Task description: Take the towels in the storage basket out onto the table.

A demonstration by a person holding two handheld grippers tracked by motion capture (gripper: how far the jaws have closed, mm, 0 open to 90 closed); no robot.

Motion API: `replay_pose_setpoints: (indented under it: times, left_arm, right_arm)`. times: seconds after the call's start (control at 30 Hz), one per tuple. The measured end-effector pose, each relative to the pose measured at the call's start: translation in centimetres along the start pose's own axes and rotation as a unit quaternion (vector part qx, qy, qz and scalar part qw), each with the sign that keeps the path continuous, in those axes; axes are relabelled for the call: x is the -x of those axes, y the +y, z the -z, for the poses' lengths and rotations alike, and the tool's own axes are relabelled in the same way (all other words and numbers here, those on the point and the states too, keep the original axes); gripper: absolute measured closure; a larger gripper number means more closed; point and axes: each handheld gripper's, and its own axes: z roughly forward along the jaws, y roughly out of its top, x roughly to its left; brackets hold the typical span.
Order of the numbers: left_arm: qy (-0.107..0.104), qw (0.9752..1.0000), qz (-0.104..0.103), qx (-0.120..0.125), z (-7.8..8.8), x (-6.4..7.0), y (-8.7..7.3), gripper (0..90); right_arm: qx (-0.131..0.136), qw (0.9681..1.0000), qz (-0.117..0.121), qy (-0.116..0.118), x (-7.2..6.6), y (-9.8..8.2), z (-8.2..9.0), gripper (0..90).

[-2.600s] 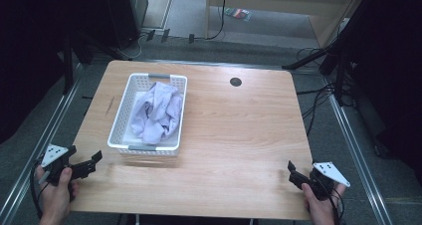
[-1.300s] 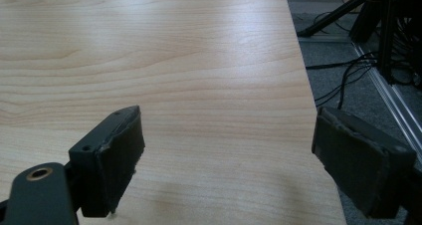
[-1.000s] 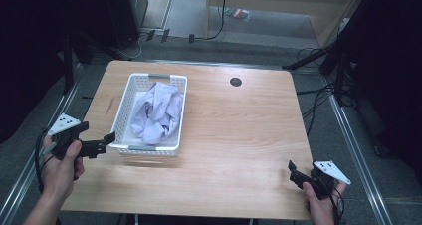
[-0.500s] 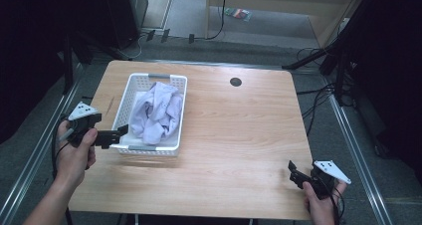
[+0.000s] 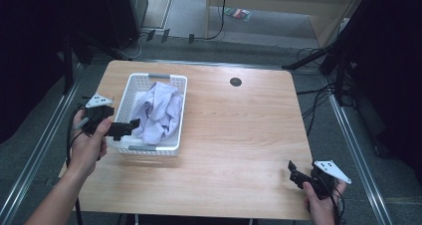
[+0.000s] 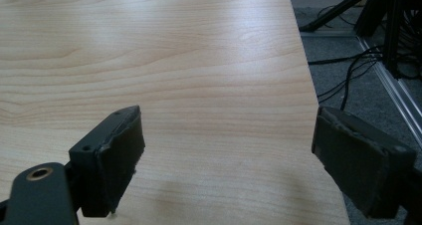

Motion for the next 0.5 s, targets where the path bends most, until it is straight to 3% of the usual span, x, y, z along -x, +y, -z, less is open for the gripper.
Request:
replay_pose_setpoints:
  times: [0.27,0.5]
  left_arm:
    - [0.001,1.0000,0.001,0.000,-1.1,0.5,1.0,0.0]
    - [-0.004,0.9997,-0.009,-0.023,-2.3,0.7,1.7,0.0]
  right_arm:
    - [-0.002,1.0000,0.000,0.003,0.1,0.0,-0.1,13.4]
    - [-0.005,1.0000,0.001,0.006,0.1,0.0,-0.1,13.4]
